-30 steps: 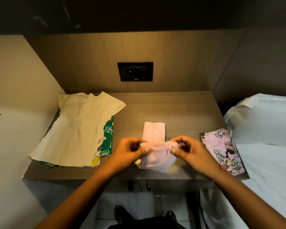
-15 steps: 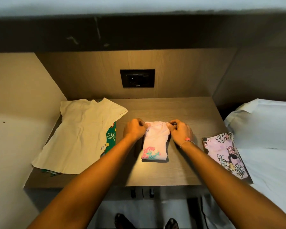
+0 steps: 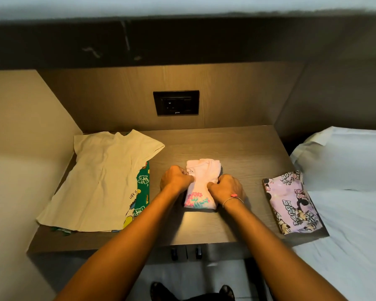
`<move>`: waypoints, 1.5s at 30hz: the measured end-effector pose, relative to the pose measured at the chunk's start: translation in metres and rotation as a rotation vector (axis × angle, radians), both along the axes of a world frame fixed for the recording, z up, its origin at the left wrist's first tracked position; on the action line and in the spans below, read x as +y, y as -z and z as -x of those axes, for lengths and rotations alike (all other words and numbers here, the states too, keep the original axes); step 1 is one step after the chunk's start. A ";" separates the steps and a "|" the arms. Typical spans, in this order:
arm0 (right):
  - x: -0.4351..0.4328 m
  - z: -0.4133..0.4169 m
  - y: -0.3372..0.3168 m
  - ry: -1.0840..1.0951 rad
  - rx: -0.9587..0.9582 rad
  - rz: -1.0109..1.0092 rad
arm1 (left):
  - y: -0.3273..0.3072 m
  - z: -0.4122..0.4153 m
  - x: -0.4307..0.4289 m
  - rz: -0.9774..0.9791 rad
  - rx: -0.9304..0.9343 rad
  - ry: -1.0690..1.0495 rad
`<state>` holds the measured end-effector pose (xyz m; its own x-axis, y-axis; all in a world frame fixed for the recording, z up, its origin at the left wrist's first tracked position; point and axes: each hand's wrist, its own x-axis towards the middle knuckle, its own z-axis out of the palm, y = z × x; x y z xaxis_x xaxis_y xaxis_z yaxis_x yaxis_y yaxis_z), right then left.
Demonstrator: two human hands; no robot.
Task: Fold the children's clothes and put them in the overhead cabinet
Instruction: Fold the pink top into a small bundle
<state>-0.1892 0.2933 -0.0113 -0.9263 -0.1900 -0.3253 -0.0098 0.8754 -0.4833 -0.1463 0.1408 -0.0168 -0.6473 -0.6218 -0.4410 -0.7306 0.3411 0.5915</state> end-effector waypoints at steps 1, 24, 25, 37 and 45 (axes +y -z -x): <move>-0.001 -0.002 0.000 0.010 0.004 0.018 | 0.001 -0.002 0.000 -0.039 0.043 -0.025; 0.174 0.015 -0.063 0.234 0.181 0.711 | -0.057 0.018 0.143 -0.791 0.623 0.266; 0.187 0.021 -0.061 0.247 0.200 0.644 | -0.055 0.025 0.157 -0.780 0.602 0.273; 0.241 0.040 -0.016 -0.060 0.500 0.116 | -0.005 0.016 0.189 0.393 0.695 0.748; 0.260 0.062 0.007 -0.592 0.204 -0.208 | 0.023 0.039 0.191 0.478 0.271 1.159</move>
<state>-0.2513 0.5532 -0.0182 -0.7320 -0.6381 -0.2389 -0.5916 0.7691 -0.2418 -0.1856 0.3314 -0.0403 -0.9475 0.3033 -0.1010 0.2583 0.9124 0.3175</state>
